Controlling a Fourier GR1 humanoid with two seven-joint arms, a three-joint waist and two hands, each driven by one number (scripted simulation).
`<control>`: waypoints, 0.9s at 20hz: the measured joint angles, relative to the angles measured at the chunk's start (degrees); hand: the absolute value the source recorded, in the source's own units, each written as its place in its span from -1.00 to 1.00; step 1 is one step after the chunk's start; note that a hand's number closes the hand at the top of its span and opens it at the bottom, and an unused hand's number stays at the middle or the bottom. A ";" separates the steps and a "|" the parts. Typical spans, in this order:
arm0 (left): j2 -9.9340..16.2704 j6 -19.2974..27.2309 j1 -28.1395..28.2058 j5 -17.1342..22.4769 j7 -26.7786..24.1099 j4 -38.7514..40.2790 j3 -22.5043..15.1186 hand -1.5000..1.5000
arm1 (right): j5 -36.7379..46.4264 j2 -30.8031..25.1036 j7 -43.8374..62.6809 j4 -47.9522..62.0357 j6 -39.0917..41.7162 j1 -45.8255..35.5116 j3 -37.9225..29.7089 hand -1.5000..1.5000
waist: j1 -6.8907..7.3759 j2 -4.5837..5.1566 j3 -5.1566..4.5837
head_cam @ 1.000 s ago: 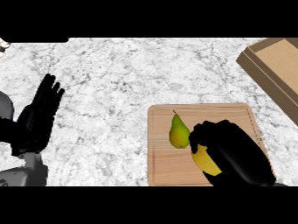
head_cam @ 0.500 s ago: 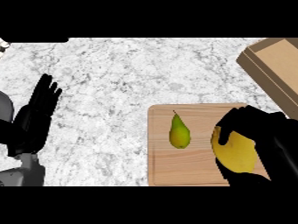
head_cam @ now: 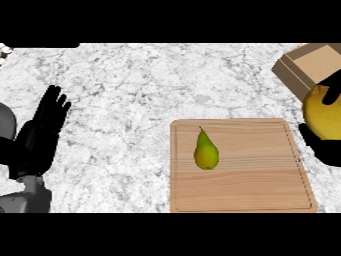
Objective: Pick the lemon from the cutting board and place it in the cardboard box
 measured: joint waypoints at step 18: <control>-0.32 0.00 -1.09 -0.51 0.17 0.88 -0.53 0.00 | 8.77 -15.71 -25.67 48.30 -18.44 -12.70 -10.46 1.00 | 0.93 0.31 0.03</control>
